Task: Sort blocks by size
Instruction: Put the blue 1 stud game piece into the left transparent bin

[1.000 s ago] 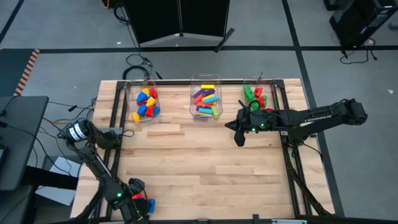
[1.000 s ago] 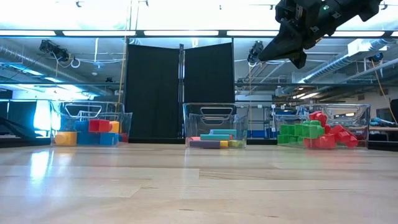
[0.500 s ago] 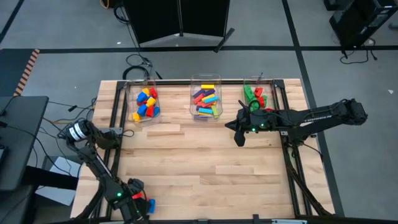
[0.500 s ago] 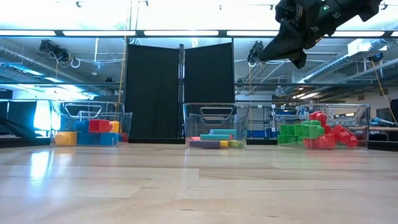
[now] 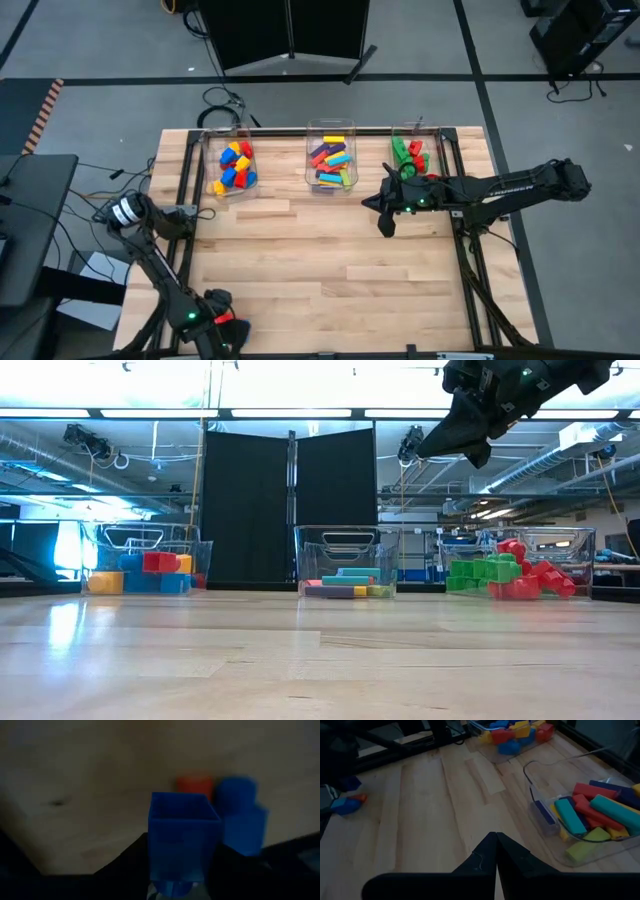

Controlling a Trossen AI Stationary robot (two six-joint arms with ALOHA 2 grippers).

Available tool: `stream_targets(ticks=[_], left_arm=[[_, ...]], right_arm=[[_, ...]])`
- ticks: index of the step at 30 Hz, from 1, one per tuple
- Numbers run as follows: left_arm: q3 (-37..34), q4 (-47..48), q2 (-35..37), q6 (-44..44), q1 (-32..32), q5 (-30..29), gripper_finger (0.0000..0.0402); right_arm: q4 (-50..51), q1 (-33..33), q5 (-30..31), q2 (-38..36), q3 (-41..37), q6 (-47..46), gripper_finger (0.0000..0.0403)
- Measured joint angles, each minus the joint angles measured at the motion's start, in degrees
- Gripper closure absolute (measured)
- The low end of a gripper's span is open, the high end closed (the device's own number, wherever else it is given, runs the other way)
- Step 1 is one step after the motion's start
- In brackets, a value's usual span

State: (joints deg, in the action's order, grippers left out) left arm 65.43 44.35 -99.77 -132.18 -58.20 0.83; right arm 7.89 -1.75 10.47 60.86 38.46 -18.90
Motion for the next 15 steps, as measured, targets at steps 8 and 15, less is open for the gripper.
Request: stream_targets(ticks=[8, 15], left_arm=[[10.5, 17.63, 0.48, 3.44, 6.19, -8.36, 0.0252], [13.66, 24.93, 5.15, 18.88, 16.83, -14.48, 0.0253]], right_arm=[[0.03, 0.02, -1.28, 0.0, 0.0, 1.93, 0.0382], [0.05, 0.02, -3.48, 0.0, 0.0, 4.55, 0.0382]])
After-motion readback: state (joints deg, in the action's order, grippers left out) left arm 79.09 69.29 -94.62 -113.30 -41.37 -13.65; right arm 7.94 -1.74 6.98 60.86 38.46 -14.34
